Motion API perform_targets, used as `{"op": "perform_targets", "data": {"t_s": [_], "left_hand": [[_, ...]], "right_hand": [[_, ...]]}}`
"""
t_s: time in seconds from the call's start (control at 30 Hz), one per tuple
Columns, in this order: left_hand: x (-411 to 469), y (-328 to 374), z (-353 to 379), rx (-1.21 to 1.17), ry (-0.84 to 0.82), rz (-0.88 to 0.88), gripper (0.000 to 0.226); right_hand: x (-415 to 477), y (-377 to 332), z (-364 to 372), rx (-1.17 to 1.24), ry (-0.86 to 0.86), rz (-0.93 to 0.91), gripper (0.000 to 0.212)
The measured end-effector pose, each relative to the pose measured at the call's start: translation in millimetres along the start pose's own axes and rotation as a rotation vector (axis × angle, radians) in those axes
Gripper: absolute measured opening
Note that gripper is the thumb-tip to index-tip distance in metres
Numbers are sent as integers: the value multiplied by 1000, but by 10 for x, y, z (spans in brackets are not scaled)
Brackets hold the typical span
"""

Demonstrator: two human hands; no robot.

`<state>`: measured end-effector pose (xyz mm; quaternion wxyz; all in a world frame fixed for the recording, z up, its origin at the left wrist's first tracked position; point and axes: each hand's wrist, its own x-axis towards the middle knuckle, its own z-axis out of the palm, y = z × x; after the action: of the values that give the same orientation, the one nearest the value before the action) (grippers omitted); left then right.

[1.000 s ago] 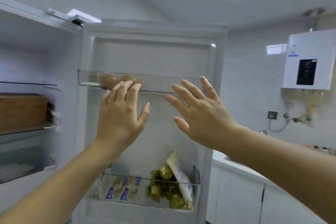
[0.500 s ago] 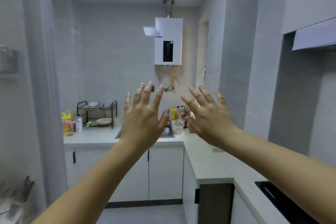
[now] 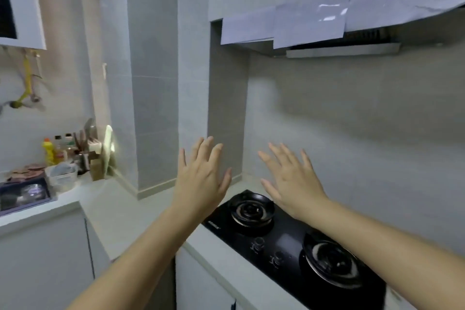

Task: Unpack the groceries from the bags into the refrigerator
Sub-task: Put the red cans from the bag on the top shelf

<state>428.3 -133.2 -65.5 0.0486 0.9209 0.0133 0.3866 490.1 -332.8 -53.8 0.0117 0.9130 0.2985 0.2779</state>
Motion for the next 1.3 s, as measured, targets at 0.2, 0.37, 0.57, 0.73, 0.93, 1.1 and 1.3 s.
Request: {"op": "perform_targets", "data": {"t_s": [0.2,0.37,0.57,0.73,0.93,1.1,1.3], "left_hand": [[322,1086,883,-196,-56,214,51],[356,2081,1601,-260,-196,372,54],[283,3245,2614,-334,-305,496,44],[150,3974,3459,-411,-482,511,33],[34,4355,4178,-310,-678,484,28],[158,4447,4634,-489,-818,472,66],[439,4617,5054,-694,-933,185,64]], "right_hand": [[-576,1233,243,-99,-158,282,62],[-1246,2272,564,-133,-260,489,61],[-1969,3493,1091,0,-337,696,53],[-2264,4068,1741,144,-413,803,28],[-2375,4294,2334,230,-480,815,37],[-2404,4458,2652,309,-479,785,81],[-2289,4734,2837,368,-298,929,67]]}}
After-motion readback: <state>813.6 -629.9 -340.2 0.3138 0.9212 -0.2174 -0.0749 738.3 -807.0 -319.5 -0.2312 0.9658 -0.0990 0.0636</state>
